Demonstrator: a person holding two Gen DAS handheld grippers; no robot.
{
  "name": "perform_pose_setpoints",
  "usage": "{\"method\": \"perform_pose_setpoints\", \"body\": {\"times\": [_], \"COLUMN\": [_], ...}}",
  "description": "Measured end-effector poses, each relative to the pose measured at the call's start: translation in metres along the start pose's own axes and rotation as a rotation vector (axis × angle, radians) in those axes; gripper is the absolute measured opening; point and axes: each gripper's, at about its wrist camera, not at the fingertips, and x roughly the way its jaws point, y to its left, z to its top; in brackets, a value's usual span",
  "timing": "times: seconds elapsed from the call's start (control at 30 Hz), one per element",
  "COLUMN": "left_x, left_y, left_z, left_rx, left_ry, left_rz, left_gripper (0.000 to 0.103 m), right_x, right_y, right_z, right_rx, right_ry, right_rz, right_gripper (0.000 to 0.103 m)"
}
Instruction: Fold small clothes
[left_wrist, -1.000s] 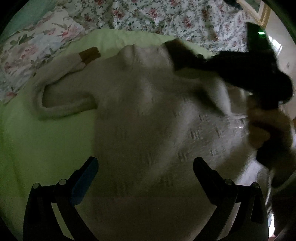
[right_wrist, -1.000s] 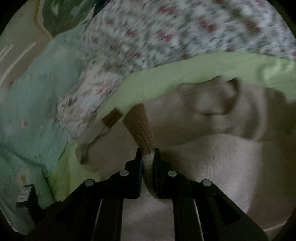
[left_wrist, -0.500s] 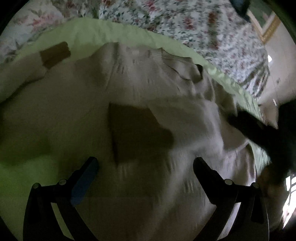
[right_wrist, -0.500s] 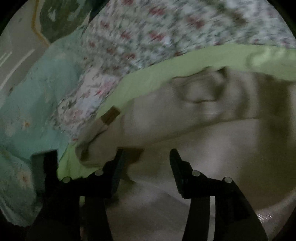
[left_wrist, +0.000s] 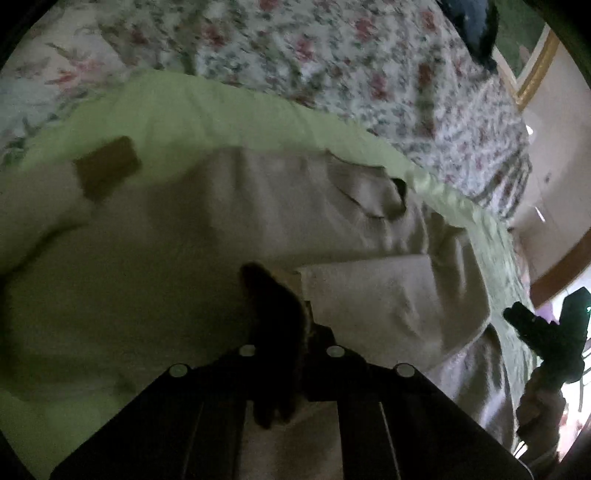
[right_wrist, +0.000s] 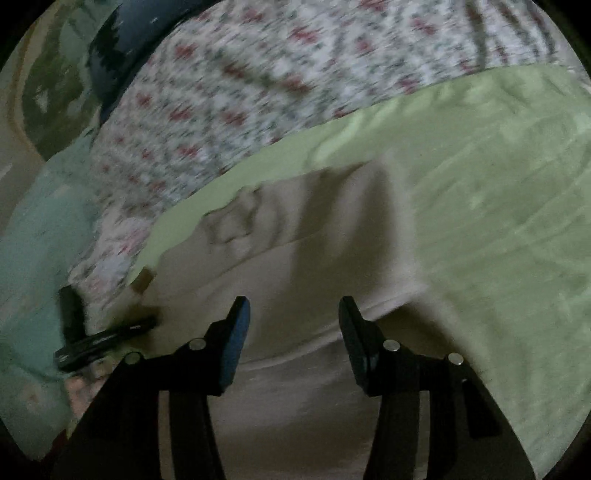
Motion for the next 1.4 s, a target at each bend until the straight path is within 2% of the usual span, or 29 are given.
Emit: {"method": "perform_pose_setpoints", "body": {"times": [0.13, 0.2, 0.27, 0.4, 0.43, 0.47, 0.53, 0.63, 0.73, 0.8, 0.87, 0.93, 0.97, 1.03, 1.07, 1.13, 1.17, 1.23, 1.3, 1.4], "left_x": [0.009, 0.007, 0.006, 0.007, 0.007, 0.007, 0.007, 0.015, 0.032, 0.035, 0.032, 0.031, 0.031, 0.030, 0.028, 0.020, 0.014, -0.002, -0.018, -0.042], "left_y": [0.008, 0.012, 0.017, 0.016, 0.014, 0.010, 0.000, -0.019, -0.025, -0.020, -0.016, -0.013, -0.013, -0.014, -0.013, -0.008, -0.004, 0.006, 0.016, 0.031], "left_z": [-0.007, -0.009, -0.010, -0.013, -0.012, -0.010, -0.008, -0.005, -0.006, -0.006, -0.008, -0.008, -0.010, -0.011, -0.013, -0.018, -0.022, -0.027, -0.029, -0.020], "left_rx": [-0.009, -0.039, -0.072, -0.077, -0.074, -0.066, -0.038, 0.018, 0.042, 0.029, 0.019, 0.014, 0.017, 0.028, 0.032, 0.037, 0.040, 0.043, 0.038, 0.045], "left_ry": [0.047, 0.034, 0.023, 0.023, 0.024, 0.028, 0.026, 0.030, 0.060, 0.074, 0.070, 0.074, 0.079, 0.086, 0.092, 0.094, 0.093, 0.080, 0.057, 0.012], "left_rz": [0.029, 0.017, 0.008, 0.020, 0.024, 0.018, -0.001, -0.002, 0.032, 0.027, 0.010, 0.003, 0.005, 0.012, 0.015, 0.022, 0.039, 0.084, 0.131, 0.221], "left_gripper": [0.006, 0.006, 0.006, 0.006, 0.006, 0.006, 0.006, 0.006, 0.006, 0.006, 0.007, 0.007, 0.007, 0.008, 0.011, 0.014, 0.014, 0.014, 0.014, 0.015], "right_x": [0.010, 0.022, 0.041, 0.080, 0.090, 0.098, 0.097, 0.079, 0.081, 0.080, 0.064, 0.045, 0.041, 0.050, 0.059, 0.069, 0.071, 0.063, 0.046, 0.028], "right_y": [-0.033, -0.040, -0.043, -0.042, -0.041, -0.043, -0.047, -0.058, -0.072, -0.075, -0.065, -0.048, -0.034, -0.019, -0.016, -0.023, -0.035, -0.043, -0.036, -0.014], "right_z": [0.016, 0.023, 0.028, 0.033, 0.033, 0.033, 0.037, 0.049, 0.052, 0.049, 0.047, 0.042, 0.037, 0.028, 0.020, 0.013, 0.011, 0.012, 0.012, 0.006], "right_rx": [0.039, 0.042, 0.030, -0.011, -0.022, -0.026, -0.015, 0.003, 0.041, 0.047, 0.024, -0.016, -0.051, -0.099, -0.112, -0.117, -0.080, -0.001, 0.001, -0.022], "right_ry": [-0.009, 0.021, 0.060, 0.134, 0.161, 0.180, 0.172, 0.093, 0.107, 0.123, 0.066, 0.008, 0.003, 0.058, 0.104, 0.141, 0.151, 0.130, 0.098, 0.080], "right_rz": [-0.108, -0.128, -0.139, -0.149, -0.154, -0.144, -0.156, -0.191, -0.198, -0.251, -0.306, -0.280, -0.225, -0.166, -0.175, -0.250, -0.267, -0.217, -0.224, -0.176], "right_gripper": [0.051, 0.052, 0.060, 0.062, 0.055, 0.012, 0.010, 0.009, 0.010, 0.014, 0.016, 0.018, 0.024, 0.038, 0.040, 0.040, 0.038, 0.039, 0.040, 0.052]}}
